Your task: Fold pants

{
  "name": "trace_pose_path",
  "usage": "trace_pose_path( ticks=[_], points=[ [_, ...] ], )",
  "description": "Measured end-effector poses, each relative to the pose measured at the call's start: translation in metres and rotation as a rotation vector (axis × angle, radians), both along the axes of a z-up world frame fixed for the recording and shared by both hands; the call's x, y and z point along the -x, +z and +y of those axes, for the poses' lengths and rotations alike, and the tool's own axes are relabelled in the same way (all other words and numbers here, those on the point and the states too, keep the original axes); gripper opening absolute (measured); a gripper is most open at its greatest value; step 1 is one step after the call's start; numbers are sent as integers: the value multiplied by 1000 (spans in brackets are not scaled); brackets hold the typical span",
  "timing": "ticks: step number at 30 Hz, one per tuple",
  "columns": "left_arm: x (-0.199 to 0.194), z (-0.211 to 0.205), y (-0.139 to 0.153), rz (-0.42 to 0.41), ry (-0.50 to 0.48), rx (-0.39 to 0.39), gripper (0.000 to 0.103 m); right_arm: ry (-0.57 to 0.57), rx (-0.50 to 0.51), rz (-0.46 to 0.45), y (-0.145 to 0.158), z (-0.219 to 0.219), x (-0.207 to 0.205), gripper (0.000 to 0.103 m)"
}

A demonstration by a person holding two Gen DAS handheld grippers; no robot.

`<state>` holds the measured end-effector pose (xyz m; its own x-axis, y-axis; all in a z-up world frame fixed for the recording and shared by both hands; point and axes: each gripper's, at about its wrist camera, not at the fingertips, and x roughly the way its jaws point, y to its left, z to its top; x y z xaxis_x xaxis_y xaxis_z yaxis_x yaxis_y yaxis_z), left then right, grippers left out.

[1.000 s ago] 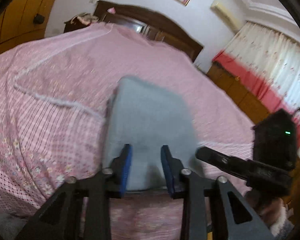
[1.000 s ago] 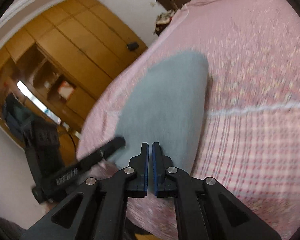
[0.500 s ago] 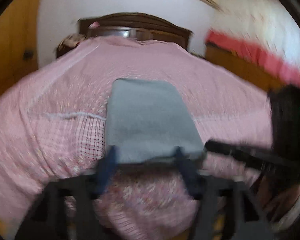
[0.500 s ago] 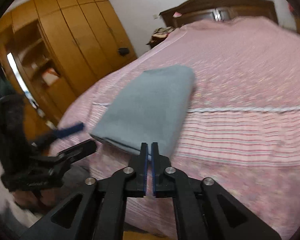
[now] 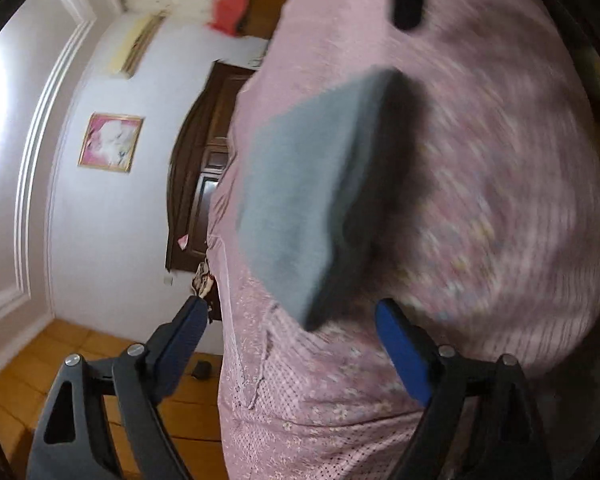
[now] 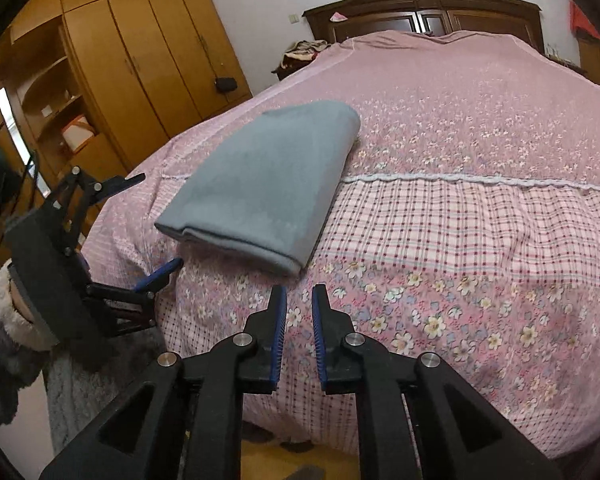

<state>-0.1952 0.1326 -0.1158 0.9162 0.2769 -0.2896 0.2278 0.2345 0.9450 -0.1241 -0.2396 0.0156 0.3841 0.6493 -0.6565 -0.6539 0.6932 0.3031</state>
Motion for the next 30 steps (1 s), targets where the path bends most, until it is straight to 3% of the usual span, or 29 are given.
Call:
trace_pose_path(
  ticks=[4, 8, 10, 12, 15, 17, 19, 20, 21, 22, 24, 25, 27, 28, 30],
  points=[
    [-4, 10, -6, -62, 7, -29, 91, 6, 10, 18, -5, 6, -2, 14],
    [10, 1, 1, -84, -86, 0, 90, 3, 3, 64, -13, 8, -8, 14],
    [9, 1, -5, -117, -124, -57, 80, -6, 0, 69, -14, 6, -9, 14],
    [7, 1, -6, -133, -122, -89, 76, -12, -4, 68, -14, 4, -10, 14],
    [1, 6, -8, -107, -117, -94, 71, -17, -11, 72, -15, 0, -11, 14],
    [-1, 11, -16, -57, -114, -145, 70, -18, -11, 76, -16, -1, -12, 15],
    [1, 16, -24, -59, -121, -185, 69, -14, -8, 82, -17, -1, -13, 15],
    [0, 19, -23, -59, -116, -173, 65, -12, -7, 83, -18, -1, -12, 15],
    [0, 21, -18, -60, -106, -142, 47, -10, -8, 82, -17, 0, -12, 15],
    [-3, 25, -13, -66, -96, -121, 36, -8, -11, 81, -17, 3, -11, 15],
    [-7, 26, 0, -92, -79, -75, 34, -5, -24, 78, -17, 6, -10, 16],
    [-6, 24, 4, -97, -86, -63, 27, 2, -38, 70, -16, 7, -9, 19],
    [-3, 20, 12, -98, -93, -32, 17, 32, -84, 36, -13, 9, -4, 35],
    [-4, 18, 16, -101, -90, -17, 17, 38, -85, -14, -11, 13, 1, 45],
    [-8, 15, 23, -118, -80, 3, 15, 18, -27, -99, -12, 23, 7, 47]
  ],
)
